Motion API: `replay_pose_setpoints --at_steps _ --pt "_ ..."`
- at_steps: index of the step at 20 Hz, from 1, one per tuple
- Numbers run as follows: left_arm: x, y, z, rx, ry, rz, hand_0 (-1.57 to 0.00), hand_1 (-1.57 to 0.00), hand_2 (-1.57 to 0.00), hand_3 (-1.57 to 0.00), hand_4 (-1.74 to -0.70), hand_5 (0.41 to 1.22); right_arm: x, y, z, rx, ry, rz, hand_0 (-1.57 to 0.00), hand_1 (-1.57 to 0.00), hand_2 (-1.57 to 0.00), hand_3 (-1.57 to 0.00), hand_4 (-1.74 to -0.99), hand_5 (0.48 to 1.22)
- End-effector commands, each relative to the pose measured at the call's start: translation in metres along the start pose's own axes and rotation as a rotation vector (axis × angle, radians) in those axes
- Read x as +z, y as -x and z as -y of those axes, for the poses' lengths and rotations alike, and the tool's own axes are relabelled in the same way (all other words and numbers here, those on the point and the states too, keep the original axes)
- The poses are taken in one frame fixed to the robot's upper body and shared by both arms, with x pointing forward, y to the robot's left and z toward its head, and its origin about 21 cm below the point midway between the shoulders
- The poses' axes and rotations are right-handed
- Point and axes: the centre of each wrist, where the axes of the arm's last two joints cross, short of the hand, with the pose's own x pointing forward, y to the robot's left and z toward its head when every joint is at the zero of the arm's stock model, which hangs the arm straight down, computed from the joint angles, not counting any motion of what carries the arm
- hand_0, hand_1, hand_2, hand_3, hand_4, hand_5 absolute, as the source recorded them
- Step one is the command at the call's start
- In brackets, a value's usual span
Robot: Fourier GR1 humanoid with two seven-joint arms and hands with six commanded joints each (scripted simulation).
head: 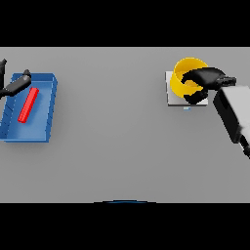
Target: Pick up the red beaker and tilt it to pour out 1 green nut into yellow bowl. Pick up the yellow bowl and place it on the metallic measuring scale.
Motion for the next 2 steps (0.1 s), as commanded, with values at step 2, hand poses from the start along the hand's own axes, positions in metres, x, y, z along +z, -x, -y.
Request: replay_pose_setpoints --at_steps 2 --pt "0.0000 0.0014 0.0018 0.004 -0.003 0.000 0.00 0.00 0.00 0.00 -0.82 0.734 0.0019 0.0023 0.0006 0.004 -0.015 0.003 -0.05 -0.05 -0.12 -0.35 -1.308 0.733"
